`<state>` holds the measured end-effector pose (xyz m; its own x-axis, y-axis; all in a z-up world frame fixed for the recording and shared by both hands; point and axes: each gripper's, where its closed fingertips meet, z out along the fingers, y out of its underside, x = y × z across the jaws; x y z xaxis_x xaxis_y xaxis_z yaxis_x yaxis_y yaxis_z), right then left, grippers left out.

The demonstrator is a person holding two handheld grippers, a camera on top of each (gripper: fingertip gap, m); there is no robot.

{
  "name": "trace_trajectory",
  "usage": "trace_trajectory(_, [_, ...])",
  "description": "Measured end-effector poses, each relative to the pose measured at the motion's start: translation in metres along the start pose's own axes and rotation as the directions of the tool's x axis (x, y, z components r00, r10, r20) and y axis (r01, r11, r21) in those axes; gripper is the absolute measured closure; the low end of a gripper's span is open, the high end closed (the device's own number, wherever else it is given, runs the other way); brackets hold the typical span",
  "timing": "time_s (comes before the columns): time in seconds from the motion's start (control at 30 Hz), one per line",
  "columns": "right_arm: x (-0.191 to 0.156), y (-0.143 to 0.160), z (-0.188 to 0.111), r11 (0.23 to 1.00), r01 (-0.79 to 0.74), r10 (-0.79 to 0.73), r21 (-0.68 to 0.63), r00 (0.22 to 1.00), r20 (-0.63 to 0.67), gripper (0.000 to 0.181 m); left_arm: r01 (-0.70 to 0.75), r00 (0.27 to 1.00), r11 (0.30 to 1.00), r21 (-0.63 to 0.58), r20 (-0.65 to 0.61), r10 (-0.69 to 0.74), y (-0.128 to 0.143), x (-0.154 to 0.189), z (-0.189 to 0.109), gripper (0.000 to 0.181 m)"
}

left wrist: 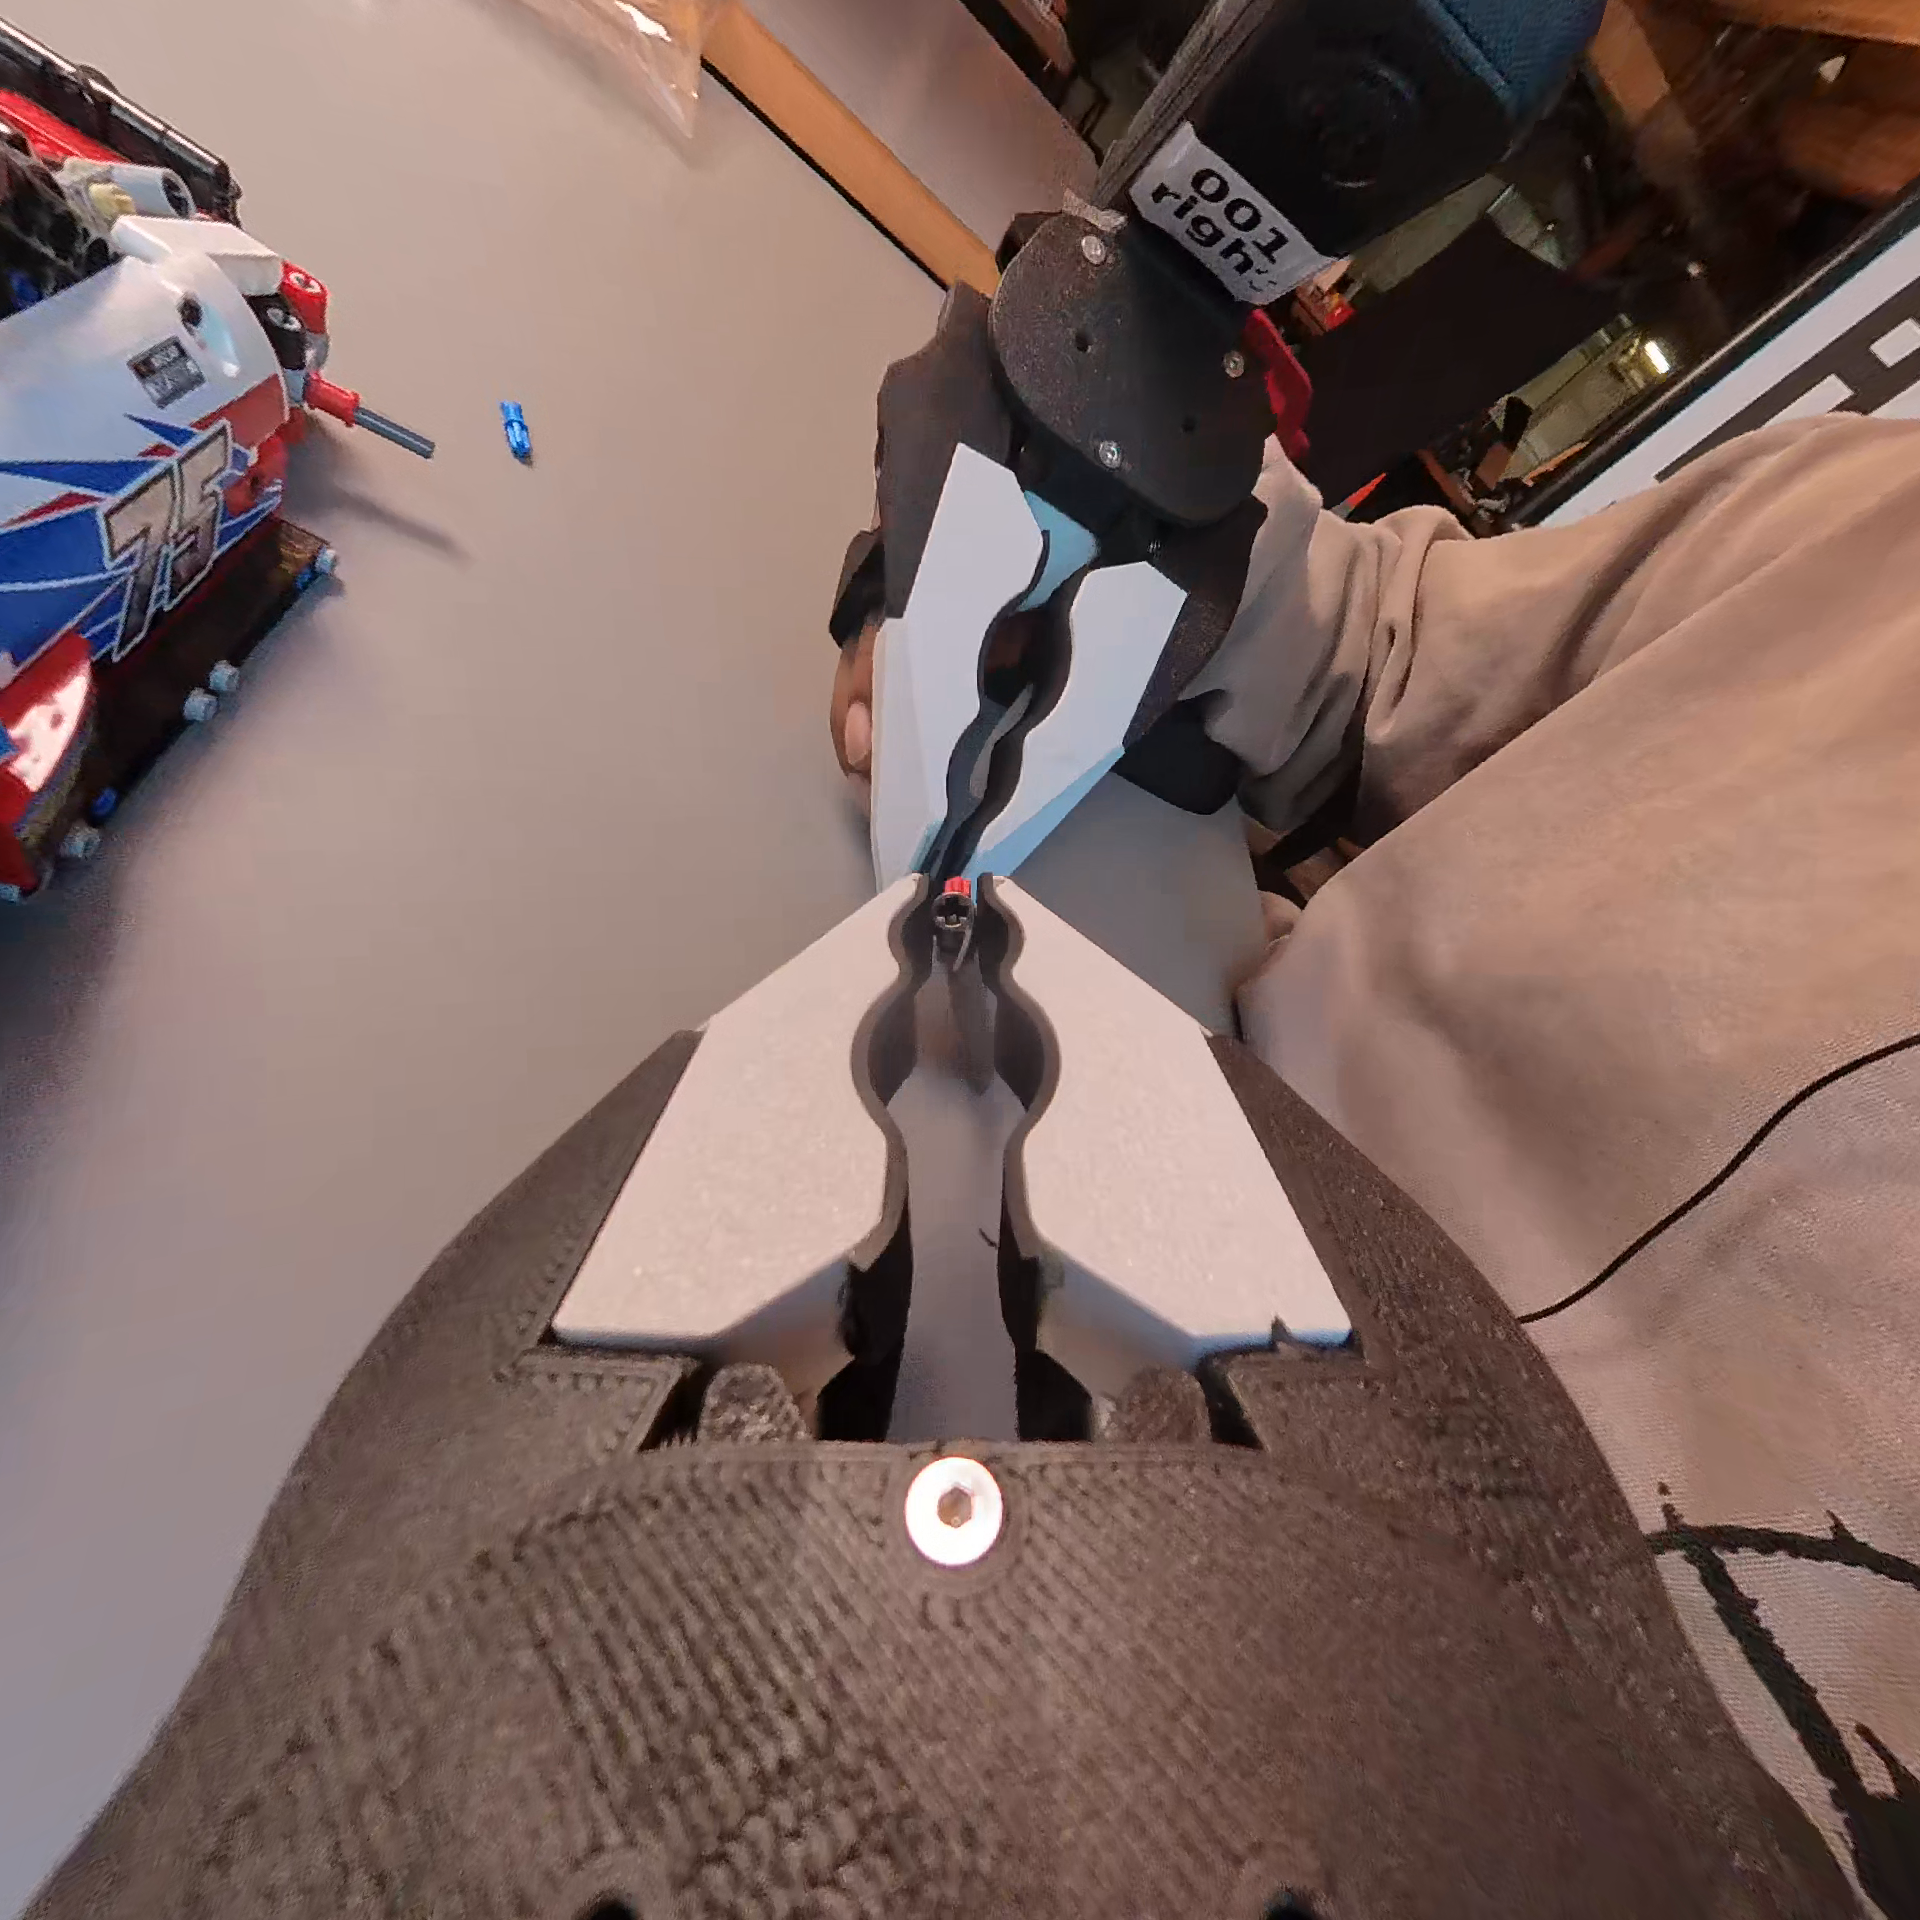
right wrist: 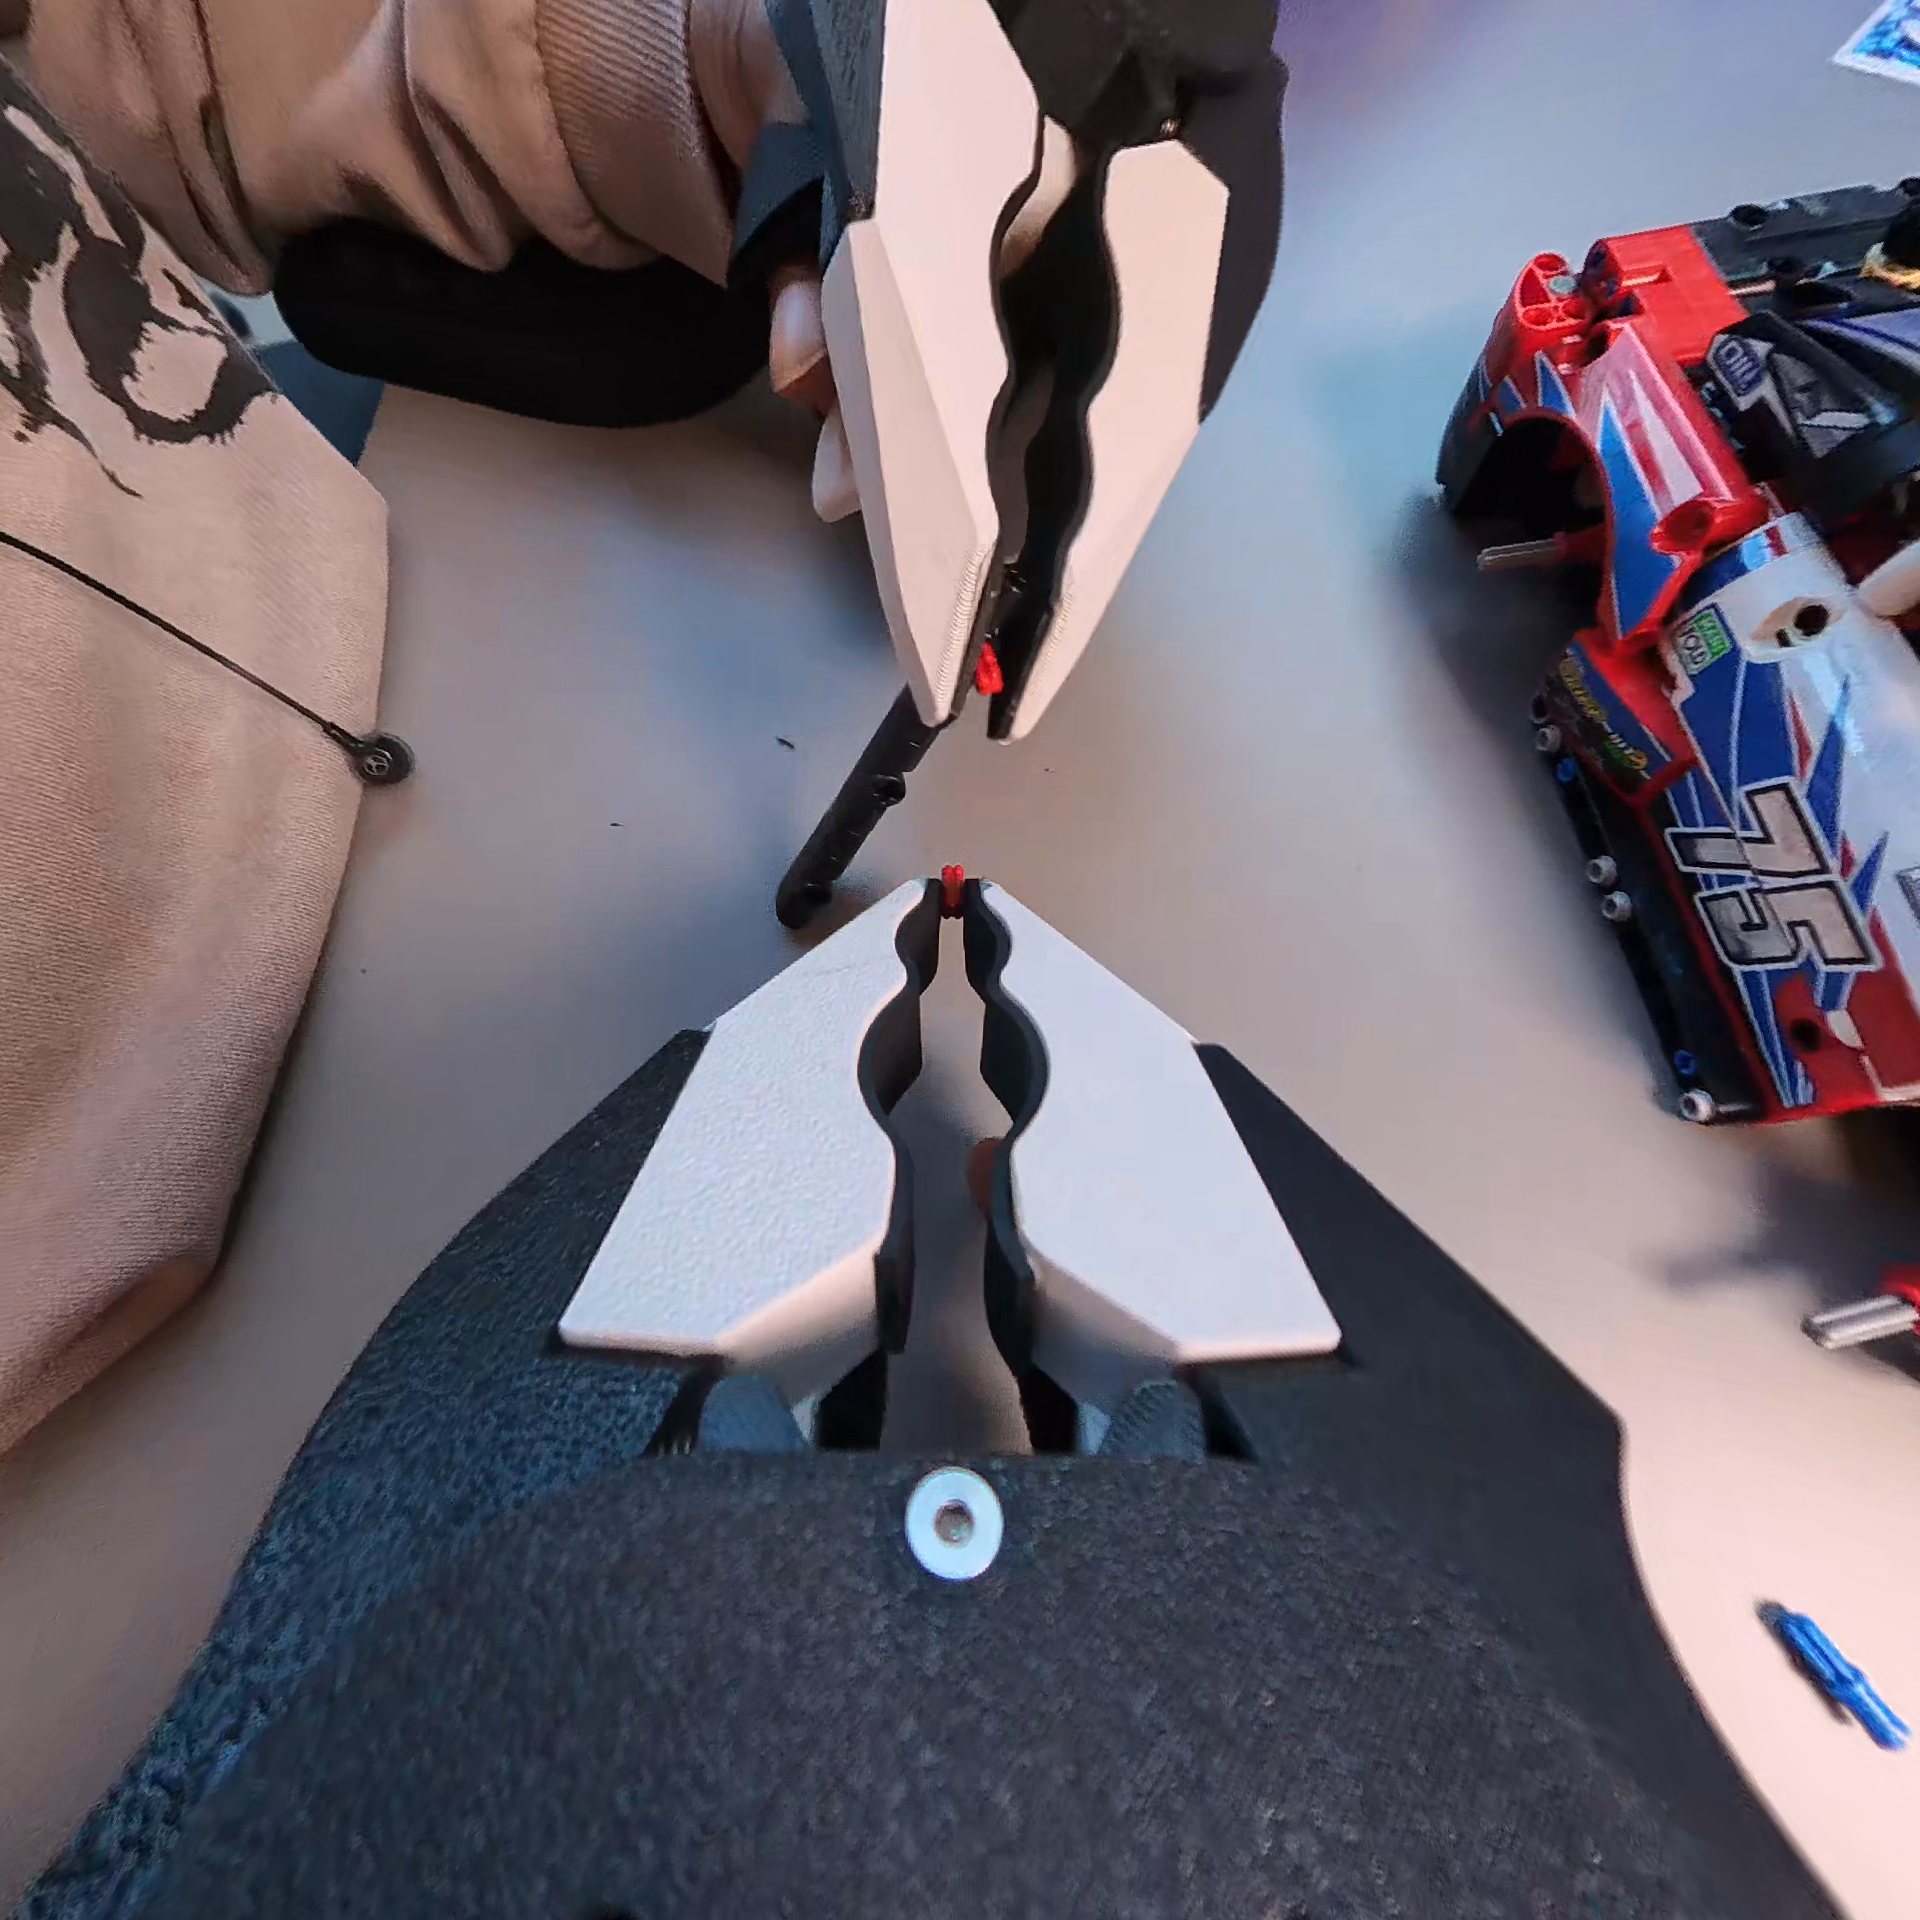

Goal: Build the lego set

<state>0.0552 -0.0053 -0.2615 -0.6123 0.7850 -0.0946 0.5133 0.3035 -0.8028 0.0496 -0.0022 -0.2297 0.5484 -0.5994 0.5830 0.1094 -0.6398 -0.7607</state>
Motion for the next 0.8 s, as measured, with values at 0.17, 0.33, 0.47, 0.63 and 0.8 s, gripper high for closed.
trace_trajectory(0.17, [0.006, 0.004, 0.000, 1.000, 0.001, -0.002, -0.028, 0.999, -0.035, 0.180, -0.037, 0.998, 0.999, -0.040, 0.051, 0.039, -0.005, -0.019, -0.003, 0.173])
trace_trajectory(0.33, [0.011, 0.009, -0.001, 0.999, -0.025, 0.023, -0.040, 0.998, -0.059, 0.180, -0.170, 0.948, 0.975, -0.142, 0.247, 0.201, -0.012, -0.055, -0.012, 0.154])
trace_trajectory(0.47, [0.008, 0.012, -0.002, 0.999, -0.014, 0.011, -0.051, 0.998, -0.055, 0.180, -0.235, 0.907, 0.959, -0.155, 0.320, 0.274, -0.018, -0.046, -0.023, 0.148])
trace_trajectory(0.63, [0.008, 0.013, -0.002, 0.998, 0.003, -0.007, -0.058, 0.998, -0.062, 0.180, -0.221, 0.866, 0.918, -0.330, 0.367, 0.340, 0.028, -0.032, -0.022, 0.149])
trace_trajectory(0.8, [0.005, 0.012, 0.001, 0.997, 0.028, -0.033, -0.068, 0.997, -0.065, 0.180, -0.240, 0.827, 0.901, -0.362, 0.410, 0.385, 0.047, -0.023, -0.004, 0.143])
